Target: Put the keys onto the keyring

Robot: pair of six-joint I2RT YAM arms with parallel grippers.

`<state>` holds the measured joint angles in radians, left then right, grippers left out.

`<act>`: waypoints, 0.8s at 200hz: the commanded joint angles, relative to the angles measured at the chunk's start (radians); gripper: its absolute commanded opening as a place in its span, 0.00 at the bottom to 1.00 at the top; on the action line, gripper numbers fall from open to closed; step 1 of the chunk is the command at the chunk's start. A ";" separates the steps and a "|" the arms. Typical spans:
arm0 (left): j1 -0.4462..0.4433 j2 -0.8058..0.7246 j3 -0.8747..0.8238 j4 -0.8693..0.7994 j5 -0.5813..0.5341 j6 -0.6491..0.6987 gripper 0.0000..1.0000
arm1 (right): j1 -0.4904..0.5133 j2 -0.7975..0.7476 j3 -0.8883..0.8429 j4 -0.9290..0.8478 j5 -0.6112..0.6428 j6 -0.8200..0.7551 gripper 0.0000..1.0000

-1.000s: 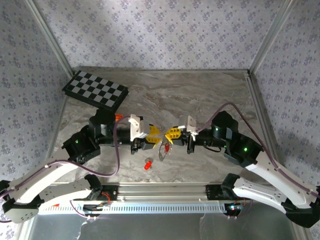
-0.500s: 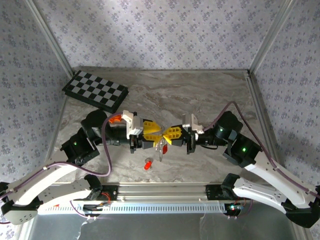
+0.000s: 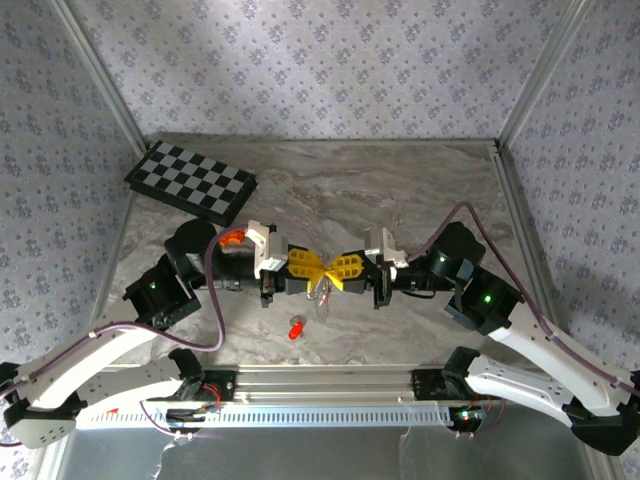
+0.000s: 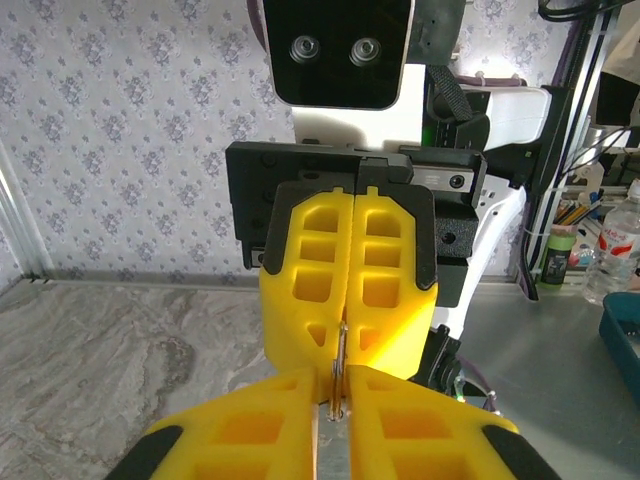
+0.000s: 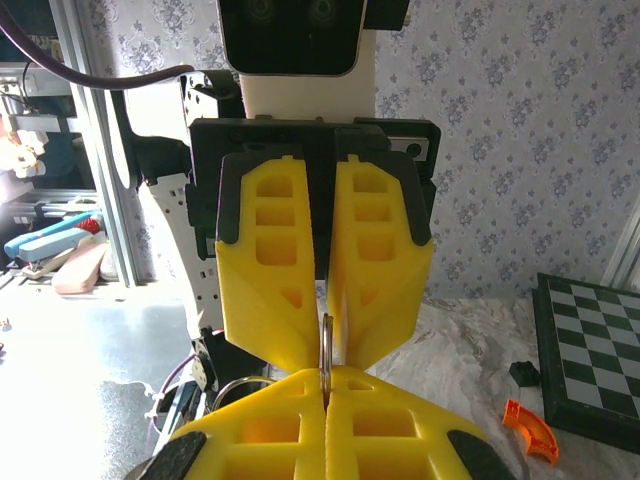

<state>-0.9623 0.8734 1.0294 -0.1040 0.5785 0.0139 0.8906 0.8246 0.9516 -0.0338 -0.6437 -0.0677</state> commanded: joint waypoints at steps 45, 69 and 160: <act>-0.001 0.006 0.023 0.040 0.022 -0.002 0.03 | 0.000 -0.001 0.004 0.007 -0.025 -0.009 0.00; -0.002 -0.002 0.012 0.035 0.023 0.003 0.00 | 0.000 0.005 0.011 -0.010 -0.015 -0.014 0.00; 0.030 -0.046 -0.053 -0.049 -0.150 0.005 0.00 | -0.004 -0.042 0.033 -0.164 0.170 0.012 0.79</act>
<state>-0.9524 0.8661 1.0046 -0.1421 0.4919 0.0170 0.8898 0.8104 0.9527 -0.1150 -0.5503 -0.0582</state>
